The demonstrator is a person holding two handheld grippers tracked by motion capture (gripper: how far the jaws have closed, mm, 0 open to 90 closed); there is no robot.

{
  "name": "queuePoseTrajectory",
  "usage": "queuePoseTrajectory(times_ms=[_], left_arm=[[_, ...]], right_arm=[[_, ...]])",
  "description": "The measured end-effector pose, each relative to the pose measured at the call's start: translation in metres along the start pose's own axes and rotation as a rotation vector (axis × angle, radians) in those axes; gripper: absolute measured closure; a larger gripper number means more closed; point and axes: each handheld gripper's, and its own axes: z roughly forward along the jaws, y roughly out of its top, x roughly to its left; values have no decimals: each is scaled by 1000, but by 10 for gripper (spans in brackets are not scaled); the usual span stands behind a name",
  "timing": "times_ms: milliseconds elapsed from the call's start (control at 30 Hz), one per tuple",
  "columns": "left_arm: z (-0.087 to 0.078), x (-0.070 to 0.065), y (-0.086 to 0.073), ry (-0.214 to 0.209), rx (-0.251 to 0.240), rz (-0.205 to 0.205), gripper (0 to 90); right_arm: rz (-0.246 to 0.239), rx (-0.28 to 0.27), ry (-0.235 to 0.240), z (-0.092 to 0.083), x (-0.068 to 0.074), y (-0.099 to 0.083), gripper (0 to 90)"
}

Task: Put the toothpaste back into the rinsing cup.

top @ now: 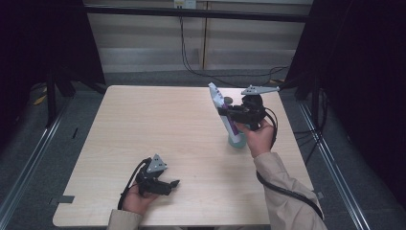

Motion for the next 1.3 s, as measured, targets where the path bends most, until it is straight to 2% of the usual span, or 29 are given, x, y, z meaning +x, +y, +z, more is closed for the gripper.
queuePoseTrajectory(times_ms=[533,667,1100,1300], left_arm=[[0,0,0,1,1,1,210],[0,0,0,4,1,4,210],[0,0,0,4,1,3,210],[0,0,0,4,1,3,210]], right_arm=[[24,-41,-40,-5,-18,4,765],[35,-76,-53,-7,-23,2,765],[13,-113,-79,-8,-25,5,764],[13,-125,-89,-10,-30,5,764]])
